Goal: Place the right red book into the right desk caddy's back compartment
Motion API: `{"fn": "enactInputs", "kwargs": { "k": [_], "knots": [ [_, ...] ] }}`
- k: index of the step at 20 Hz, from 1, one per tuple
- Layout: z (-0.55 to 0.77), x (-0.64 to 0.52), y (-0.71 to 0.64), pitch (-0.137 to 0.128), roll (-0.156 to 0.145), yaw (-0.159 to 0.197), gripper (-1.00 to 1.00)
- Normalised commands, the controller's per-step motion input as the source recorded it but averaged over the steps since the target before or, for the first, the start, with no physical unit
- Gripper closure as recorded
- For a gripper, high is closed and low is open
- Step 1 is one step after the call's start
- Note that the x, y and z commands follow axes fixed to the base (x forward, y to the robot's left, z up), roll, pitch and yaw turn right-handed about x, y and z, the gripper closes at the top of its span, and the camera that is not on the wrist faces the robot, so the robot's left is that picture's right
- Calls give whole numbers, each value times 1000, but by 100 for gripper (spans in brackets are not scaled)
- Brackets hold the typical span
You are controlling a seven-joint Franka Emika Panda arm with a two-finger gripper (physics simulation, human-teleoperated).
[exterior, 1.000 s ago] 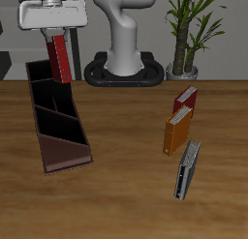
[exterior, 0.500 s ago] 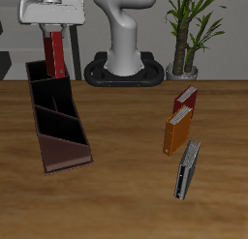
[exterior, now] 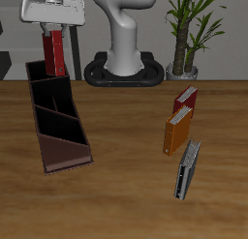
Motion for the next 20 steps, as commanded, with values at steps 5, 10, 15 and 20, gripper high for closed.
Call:
{"fn": "enactInputs", "kwargs": {
  "k": [5, 10, 15, 20],
  "knots": [
    [10, -152, -48, -19, -16, 6, 100],
    [0, -96, -52, -13, -20, -10, 100],
    [-25, -114, -59, 6, -18, -13, 100],
    [54, -183, -6, -21, 8, 8, 100]
  ]
}}
